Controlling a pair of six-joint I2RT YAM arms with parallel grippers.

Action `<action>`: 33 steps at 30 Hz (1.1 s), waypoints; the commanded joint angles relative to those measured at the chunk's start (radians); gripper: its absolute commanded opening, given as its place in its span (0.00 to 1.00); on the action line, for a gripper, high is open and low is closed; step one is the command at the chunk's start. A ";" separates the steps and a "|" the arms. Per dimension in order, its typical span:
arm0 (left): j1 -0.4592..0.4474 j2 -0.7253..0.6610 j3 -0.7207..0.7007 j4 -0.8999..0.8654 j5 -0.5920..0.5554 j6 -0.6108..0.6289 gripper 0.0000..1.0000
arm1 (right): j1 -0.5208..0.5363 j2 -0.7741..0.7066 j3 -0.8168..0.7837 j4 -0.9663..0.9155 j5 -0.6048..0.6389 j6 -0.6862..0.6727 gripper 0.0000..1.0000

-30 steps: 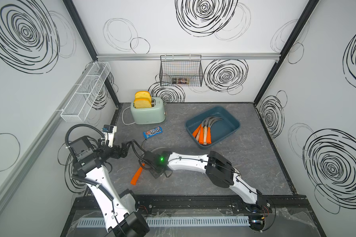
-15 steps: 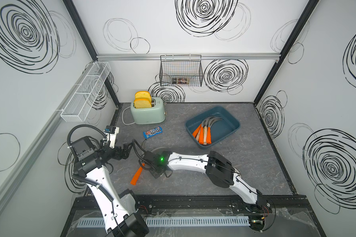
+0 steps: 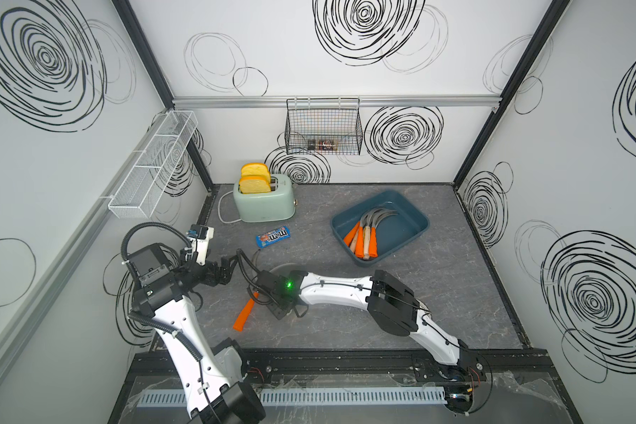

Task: Put small sickles into storage boxes
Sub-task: Pick up the sickle at the center of the board.

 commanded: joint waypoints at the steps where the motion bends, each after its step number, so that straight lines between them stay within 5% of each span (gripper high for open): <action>1: -0.011 -0.012 0.020 -0.005 0.043 -0.004 0.96 | 0.002 0.043 -0.037 -0.061 0.007 -0.018 0.28; 33: -0.062 -0.019 0.046 0.001 0.018 -0.084 0.96 | -0.034 -0.141 -0.292 0.137 -0.017 -0.045 0.00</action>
